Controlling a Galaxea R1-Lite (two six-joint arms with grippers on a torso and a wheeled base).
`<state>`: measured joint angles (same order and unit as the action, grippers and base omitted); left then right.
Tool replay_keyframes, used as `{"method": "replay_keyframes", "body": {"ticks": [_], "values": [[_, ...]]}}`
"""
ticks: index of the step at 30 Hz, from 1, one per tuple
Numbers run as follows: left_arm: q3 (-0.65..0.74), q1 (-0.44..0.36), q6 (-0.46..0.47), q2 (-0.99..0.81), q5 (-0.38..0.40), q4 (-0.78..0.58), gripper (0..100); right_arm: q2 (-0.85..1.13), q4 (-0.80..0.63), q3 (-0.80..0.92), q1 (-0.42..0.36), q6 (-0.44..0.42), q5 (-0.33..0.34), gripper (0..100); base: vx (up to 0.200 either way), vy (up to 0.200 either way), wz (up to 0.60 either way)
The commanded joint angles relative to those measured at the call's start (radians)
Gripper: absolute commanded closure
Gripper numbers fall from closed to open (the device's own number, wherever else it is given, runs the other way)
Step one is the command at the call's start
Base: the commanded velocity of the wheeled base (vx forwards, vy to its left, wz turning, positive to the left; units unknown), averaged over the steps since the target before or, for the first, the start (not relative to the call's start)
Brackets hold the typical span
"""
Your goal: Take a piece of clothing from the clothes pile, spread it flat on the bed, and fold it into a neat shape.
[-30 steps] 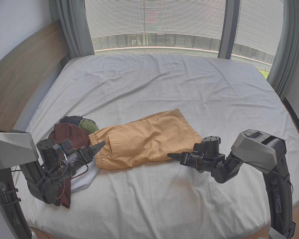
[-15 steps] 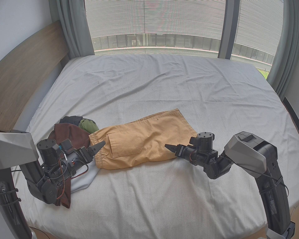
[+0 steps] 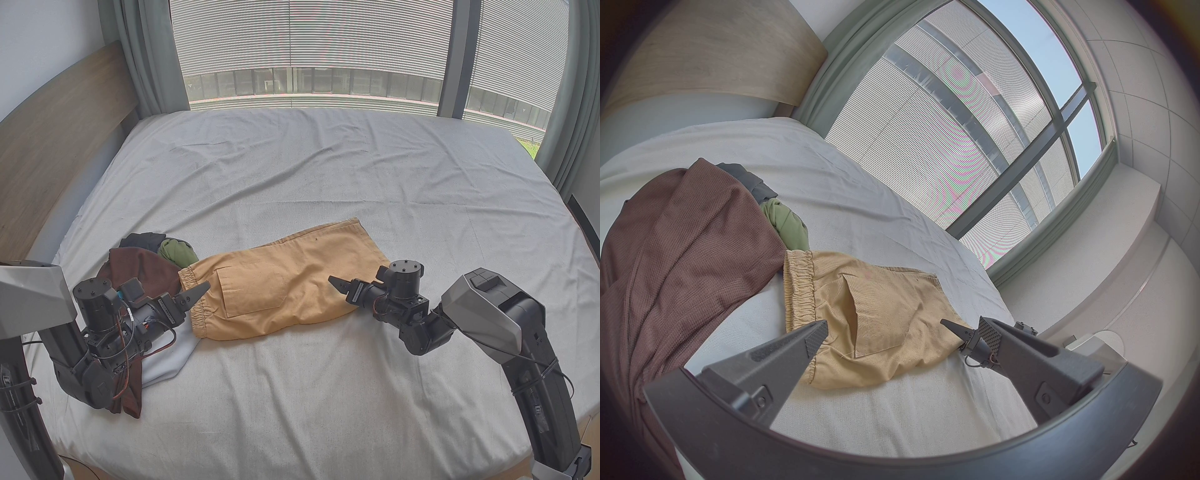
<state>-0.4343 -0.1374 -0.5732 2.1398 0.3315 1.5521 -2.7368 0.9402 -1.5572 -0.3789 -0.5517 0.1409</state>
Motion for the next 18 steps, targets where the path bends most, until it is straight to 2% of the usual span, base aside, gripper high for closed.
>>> {"method": "replay_keyframes", "body": {"ticks": [1, 11, 12, 18], "values": [[-0.001, 0.001, -0.001, 0.000, 0.000, 0.000, 0, -0.032, 0.003, -0.021, -0.012, -0.001, -0.001, 0, 0.000, 0.000, 0.00], [-0.001, 0.001, -0.002, 0.000, 0.000, 0.000, 0, -0.043, 0.019, -0.023, -0.015, -0.001, -0.006, 0, 0.000, 0.000, 0.00], [-0.001, 0.001, -0.002, 0.000, 0.000, 0.000, 0, -0.043, 0.023, -0.023, -0.015, -0.001, -0.009, 100, 0.000, 0.000, 0.00], [0.000, 0.004, -0.004, 0.002, 0.000, 0.000, 0, -0.034, 0.058, 0.019, -0.021, 0.007, -0.017, 100, 0.000, 0.000, 0.00]]}}
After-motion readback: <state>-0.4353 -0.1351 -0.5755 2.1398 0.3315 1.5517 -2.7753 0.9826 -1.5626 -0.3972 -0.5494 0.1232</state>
